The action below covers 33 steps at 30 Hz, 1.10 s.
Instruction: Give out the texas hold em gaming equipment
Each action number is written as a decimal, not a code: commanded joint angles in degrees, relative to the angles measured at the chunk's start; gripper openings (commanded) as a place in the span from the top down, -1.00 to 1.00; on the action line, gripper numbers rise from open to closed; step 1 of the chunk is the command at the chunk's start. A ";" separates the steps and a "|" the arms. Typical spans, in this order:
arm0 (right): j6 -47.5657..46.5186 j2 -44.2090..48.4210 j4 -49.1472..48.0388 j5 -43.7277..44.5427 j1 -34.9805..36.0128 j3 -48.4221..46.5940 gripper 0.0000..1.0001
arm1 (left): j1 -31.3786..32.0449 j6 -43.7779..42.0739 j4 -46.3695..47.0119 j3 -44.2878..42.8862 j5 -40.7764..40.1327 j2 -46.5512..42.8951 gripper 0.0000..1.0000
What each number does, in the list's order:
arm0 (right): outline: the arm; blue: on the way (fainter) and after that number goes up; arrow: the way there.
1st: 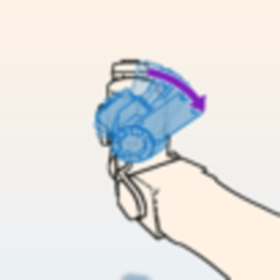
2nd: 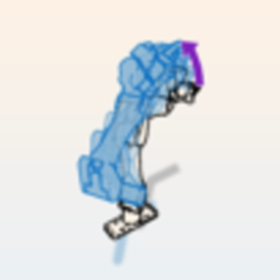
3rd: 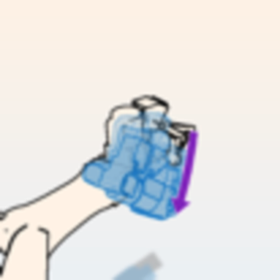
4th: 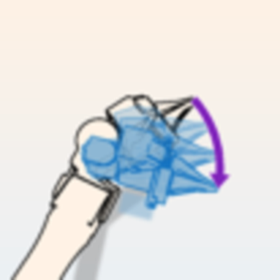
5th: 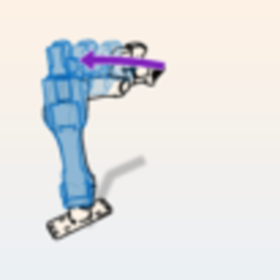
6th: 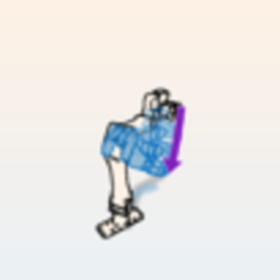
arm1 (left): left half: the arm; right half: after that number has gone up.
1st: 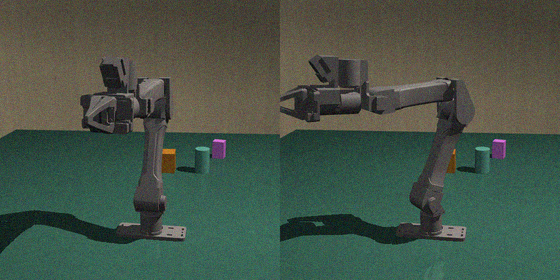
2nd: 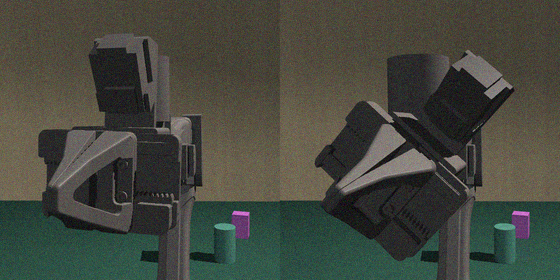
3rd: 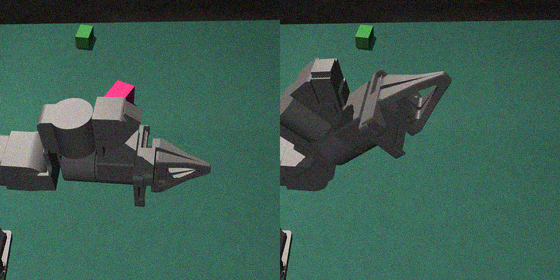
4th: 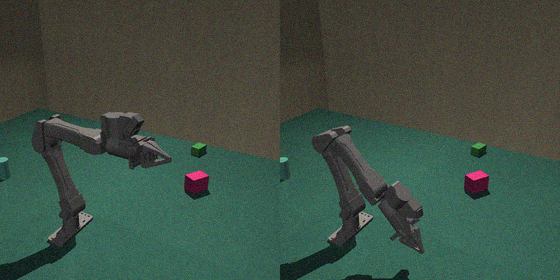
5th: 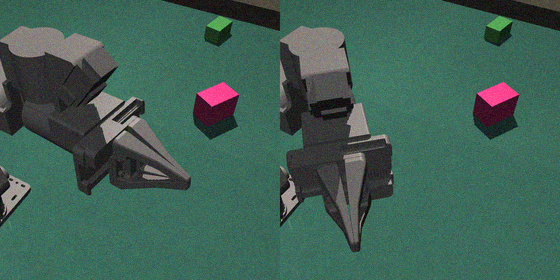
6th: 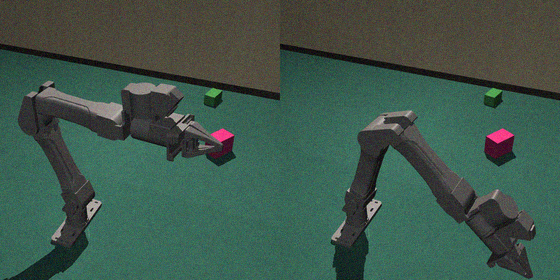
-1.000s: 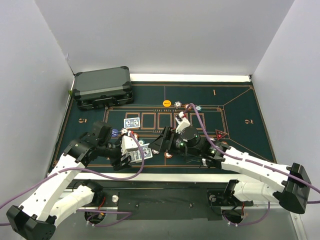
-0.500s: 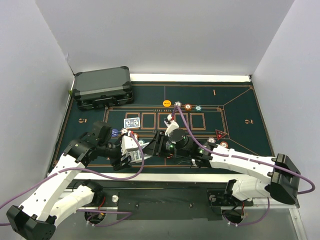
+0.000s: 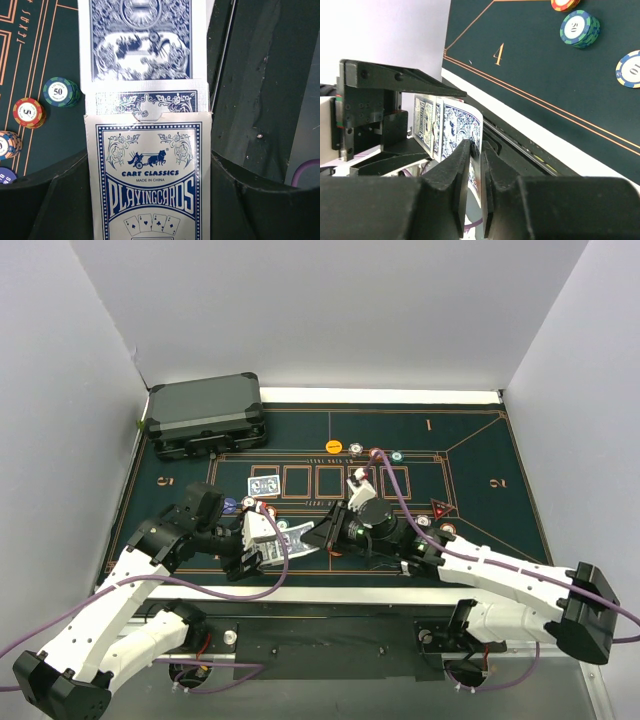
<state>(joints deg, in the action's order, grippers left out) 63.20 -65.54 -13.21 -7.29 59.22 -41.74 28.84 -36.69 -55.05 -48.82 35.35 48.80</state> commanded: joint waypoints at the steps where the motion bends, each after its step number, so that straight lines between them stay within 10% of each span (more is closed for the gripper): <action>1: 0.17 4.09 0.82 1.14 -1.65 1.22 0.86 | 0.34 -0.49 2.31 -2.25 1.82 -0.63 1.00; 19: -3.78 9.47 9.43 -8.96 -20.80 -3.34 1.00 | 0.34 -0.49 2.49 -1.90 2.09 -0.37 1.00; 33: -12.38 -17.67 9.51 -14.25 -38.65 -24.41 1.00 | 0.34 -0.58 2.66 -2.07 2.35 0.33 1.00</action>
<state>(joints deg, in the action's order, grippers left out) 55.68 -74.11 -3.22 -20.49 23.57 -57.56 28.84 -36.71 -54.94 -48.82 35.40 48.99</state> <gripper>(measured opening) 0.001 0.756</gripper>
